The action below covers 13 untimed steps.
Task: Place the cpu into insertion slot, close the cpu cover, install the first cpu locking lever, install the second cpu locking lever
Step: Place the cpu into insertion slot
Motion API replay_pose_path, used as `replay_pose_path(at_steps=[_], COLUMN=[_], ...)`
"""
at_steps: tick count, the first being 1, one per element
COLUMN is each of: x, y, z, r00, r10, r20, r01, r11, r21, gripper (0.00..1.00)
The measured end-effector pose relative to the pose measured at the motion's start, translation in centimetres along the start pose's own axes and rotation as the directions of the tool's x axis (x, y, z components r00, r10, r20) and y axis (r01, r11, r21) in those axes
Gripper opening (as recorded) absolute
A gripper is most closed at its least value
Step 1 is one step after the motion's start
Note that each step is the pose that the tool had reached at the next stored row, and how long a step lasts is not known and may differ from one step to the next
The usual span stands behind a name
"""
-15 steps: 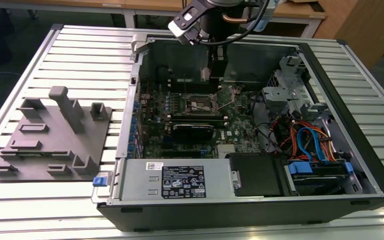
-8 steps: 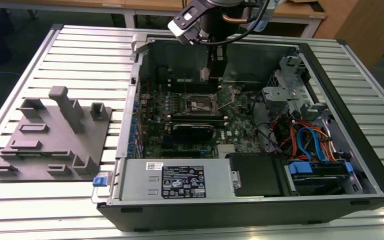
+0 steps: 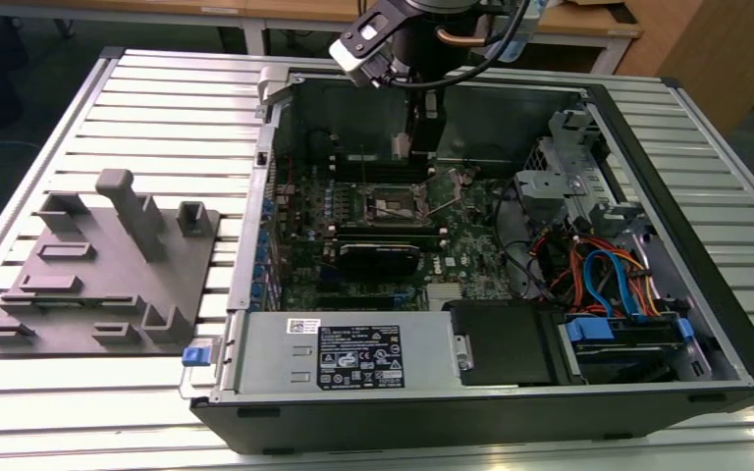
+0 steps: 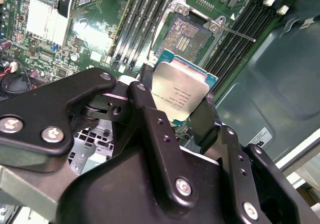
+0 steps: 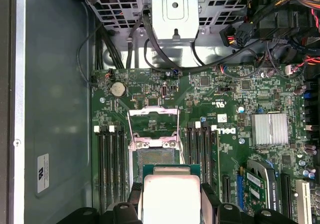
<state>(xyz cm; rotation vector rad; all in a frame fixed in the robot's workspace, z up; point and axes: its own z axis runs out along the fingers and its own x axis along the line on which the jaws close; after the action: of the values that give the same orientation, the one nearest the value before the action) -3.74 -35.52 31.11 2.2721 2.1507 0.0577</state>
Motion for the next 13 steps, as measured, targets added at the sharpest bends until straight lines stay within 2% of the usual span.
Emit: replay_pose_path(at_steps=[10, 13], x=[0.00, 0.00], y=[0.00, -0.01], z=[0.01, 0.12], r00=[1.0000, 0.9998], r10=[-0.001, -0.021], r20=[0.0000, -0.0009], r01=[0.001, 0.021], r11=[1.0000, 0.9998], r21=[0.0001, 0.0005], gripper=[0.54, 0.54])
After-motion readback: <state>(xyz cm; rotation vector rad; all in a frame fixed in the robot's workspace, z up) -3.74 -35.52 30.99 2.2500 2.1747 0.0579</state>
